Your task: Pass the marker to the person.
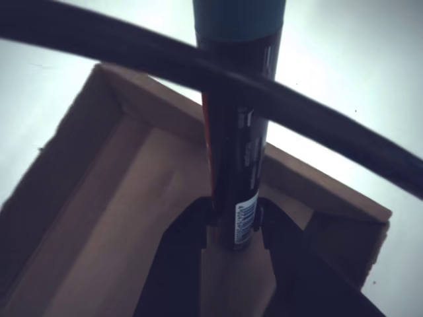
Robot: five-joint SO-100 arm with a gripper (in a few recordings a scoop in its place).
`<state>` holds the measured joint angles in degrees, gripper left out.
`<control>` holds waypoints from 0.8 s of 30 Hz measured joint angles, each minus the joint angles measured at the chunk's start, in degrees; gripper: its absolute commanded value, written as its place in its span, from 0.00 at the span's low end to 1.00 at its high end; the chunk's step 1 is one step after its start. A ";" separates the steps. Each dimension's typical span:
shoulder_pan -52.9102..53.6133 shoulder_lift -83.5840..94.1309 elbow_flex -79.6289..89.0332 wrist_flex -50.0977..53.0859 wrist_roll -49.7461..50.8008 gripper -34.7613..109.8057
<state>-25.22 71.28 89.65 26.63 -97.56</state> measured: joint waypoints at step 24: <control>-16.08 49.22 12.57 3.87 10.72 0.21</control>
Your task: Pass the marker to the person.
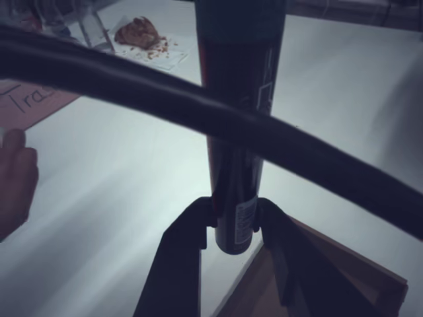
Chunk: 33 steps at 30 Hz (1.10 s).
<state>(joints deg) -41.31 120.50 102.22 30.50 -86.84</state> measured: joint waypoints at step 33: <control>-6.86 4.22 6.94 3.96 19.42 0.21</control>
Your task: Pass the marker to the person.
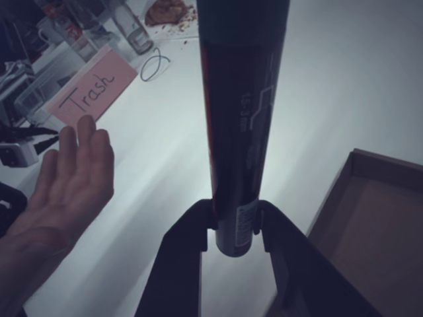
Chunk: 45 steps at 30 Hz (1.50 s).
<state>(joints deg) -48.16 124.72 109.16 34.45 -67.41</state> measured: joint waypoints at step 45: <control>-8.79 -13.97 -12.66 12.30 -69.08 0.21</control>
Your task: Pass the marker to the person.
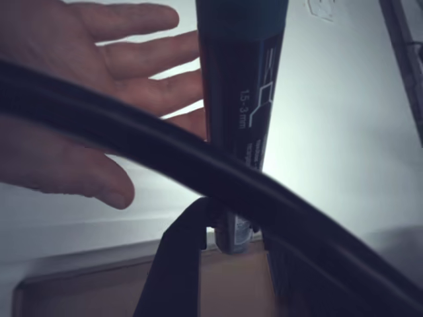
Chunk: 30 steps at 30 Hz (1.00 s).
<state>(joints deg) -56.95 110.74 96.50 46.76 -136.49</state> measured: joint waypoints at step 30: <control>2.81 -0.53 -0.09 7.47 -9.67 0.21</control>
<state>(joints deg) -54.14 110.21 96.42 54.23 -146.16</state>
